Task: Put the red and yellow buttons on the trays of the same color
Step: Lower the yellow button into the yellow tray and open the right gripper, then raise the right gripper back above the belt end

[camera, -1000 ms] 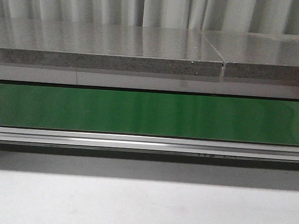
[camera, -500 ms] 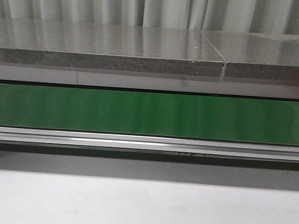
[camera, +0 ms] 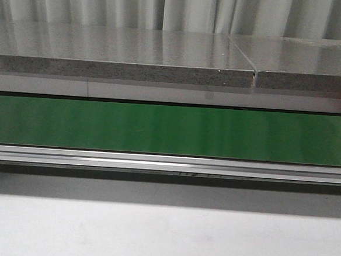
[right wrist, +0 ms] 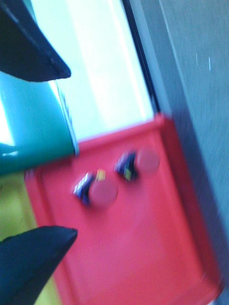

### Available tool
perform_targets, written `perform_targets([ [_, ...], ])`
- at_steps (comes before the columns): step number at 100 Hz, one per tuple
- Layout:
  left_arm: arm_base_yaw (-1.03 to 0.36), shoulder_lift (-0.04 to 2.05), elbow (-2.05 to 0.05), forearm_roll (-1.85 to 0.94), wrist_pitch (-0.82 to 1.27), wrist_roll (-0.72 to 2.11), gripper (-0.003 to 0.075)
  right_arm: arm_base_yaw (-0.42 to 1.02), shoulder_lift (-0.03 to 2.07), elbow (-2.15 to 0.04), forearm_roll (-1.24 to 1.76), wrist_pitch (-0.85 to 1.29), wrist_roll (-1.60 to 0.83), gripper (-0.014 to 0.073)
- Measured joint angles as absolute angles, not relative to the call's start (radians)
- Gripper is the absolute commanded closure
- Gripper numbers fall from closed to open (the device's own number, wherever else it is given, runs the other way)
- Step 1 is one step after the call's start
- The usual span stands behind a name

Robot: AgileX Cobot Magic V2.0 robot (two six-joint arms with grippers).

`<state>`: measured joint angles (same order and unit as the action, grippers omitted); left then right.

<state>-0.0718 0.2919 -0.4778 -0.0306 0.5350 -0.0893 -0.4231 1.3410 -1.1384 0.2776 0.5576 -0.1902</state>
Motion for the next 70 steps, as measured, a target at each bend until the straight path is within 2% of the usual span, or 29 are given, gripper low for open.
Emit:
perform_targets([
  [18,-0.072,0.292,-0.478,-0.031,0.535,-0.089,0.0739,-0.233,1.246,-1.096,0.279,0.568,-0.266,-0.0022],
  [32,-0.072,0.292,-0.478,-0.031,0.535,-0.089,0.0739,-0.142,1.171,-1.035,0.279,0.580,-0.285,-0.0022],
  [63,-0.072,0.292,-0.478,-0.031,0.535,-0.089,0.0739,-0.093,0.954,-0.845,0.277,0.611,-0.303,-0.0017],
  [70,-0.072,0.292,-0.478,-0.031,0.535,-0.089,0.0739,-0.093,0.902,-0.804,0.277,0.612,-0.303,0.0015],
])
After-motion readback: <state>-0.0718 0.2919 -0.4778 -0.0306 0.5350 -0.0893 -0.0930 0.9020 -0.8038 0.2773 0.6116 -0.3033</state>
